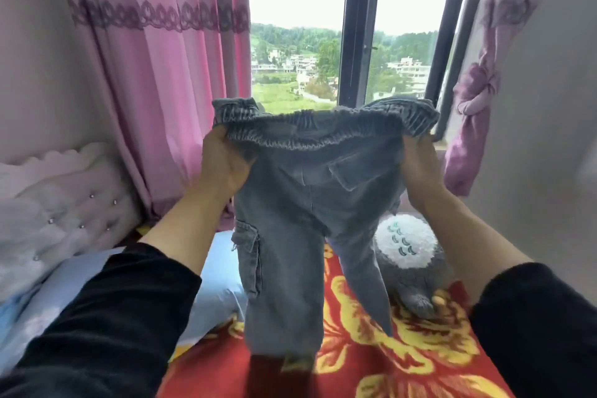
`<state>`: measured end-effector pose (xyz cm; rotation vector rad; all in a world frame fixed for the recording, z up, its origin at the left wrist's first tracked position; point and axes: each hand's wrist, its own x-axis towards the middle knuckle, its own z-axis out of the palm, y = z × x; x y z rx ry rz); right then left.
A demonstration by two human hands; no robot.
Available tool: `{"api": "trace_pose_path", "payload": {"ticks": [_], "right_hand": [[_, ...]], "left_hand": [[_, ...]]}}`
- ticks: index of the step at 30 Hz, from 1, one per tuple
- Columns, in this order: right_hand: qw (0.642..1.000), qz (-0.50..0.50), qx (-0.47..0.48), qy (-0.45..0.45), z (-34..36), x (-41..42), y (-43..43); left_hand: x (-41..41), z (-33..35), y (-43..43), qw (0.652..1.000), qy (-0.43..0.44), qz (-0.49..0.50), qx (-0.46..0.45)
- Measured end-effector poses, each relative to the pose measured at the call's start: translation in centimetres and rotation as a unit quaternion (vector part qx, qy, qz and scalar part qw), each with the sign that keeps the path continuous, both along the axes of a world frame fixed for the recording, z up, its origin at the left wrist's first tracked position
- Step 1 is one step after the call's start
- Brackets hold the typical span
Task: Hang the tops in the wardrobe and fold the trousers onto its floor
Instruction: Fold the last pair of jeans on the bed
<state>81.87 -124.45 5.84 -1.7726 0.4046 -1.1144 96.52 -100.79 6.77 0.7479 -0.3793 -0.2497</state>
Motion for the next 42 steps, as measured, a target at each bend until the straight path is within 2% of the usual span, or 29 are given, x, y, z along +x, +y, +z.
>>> {"api": "trace_pose_path", "payload": {"ticks": [5, 7, 9, 12, 14, 15, 19, 22, 24, 27, 31, 35, 38, 40, 42], "right_hand": [[0.992, -0.011, 0.093, 0.084, -11.4, -5.4, 3.0], [0.981, -0.013, 0.14, 0.131, -17.2, -8.3, 4.3], [0.96, -0.029, 0.164, 0.226, -22.6, -11.5, 5.9], [0.892, -0.03, 0.178, 0.415, -30.3, -16.8, 8.2], [0.828, -0.035, 0.171, 0.532, -34.9, -20.4, 9.9], [0.81, -0.042, 0.167, 0.561, -36.8, -22.3, 10.7], [0.766, -0.061, 0.091, 0.633, -41.3, -29.1, 13.8], [0.715, 0.002, -0.068, 0.696, -43.6, -34.2, 15.1], [0.694, 0.034, -0.123, 0.708, -45.3, -37.1, 15.5], [0.689, 0.041, -0.118, 0.714, -47.7, -41.3, 16.7], [0.663, 0.084, -0.139, 0.731, -52.0, -48.4, 18.8], [0.617, 0.145, -0.105, 0.766, -56.8, -54.1, 20.3], [0.59, 0.197, -0.059, 0.781, -58.6, -54.7, 20.0], [0.596, 0.197, -0.046, 0.777, -59.0, -53.5, 19.5], [0.629, 0.181, -0.04, 0.755, -58.8, -51.3, 18.9]], "left_hand": [[-5.7, -12.4, 3.9, 0.988, 0.024, -0.029, 0.149], [-8.6, -18.9, 5.7, 0.961, 0.072, -0.011, 0.266], [-11.0, -25.5, 7.2, 0.903, 0.121, -0.002, 0.412], [-14.6, -33.9, 10.0, 0.774, 0.175, -0.002, 0.608], [-18.0, -37.3, 12.1, 0.711, 0.146, -0.025, 0.687], [-19.7, -38.6, 13.1, 0.689, 0.12, -0.029, 0.714], [-26.7, -44.4, 16.8, 0.606, -0.017, -0.092, 0.79], [-32.0, -48.3, 19.6, 0.582, -0.087, -0.149, 0.794], [-35.5, -50.1, 21.4, 0.573, -0.085, -0.136, 0.804], [-40.5, -52.0, 23.3, 0.579, -0.073, -0.131, 0.801], [-47.3, -55.5, 25.7, 0.578, -0.045, -0.143, 0.802], [-53.2, -60.3, 28.0, 0.517, -0.011, -0.216, 0.828], [-54.4, -62.4, 28.0, 0.49, -0.006, -0.277, 0.827], [-53.7, -62.8, 27.1, 0.484, 0.005, -0.274, 0.831], [-52.0, -62.4, 25.5, 0.496, 0.011, -0.247, 0.832]]}}
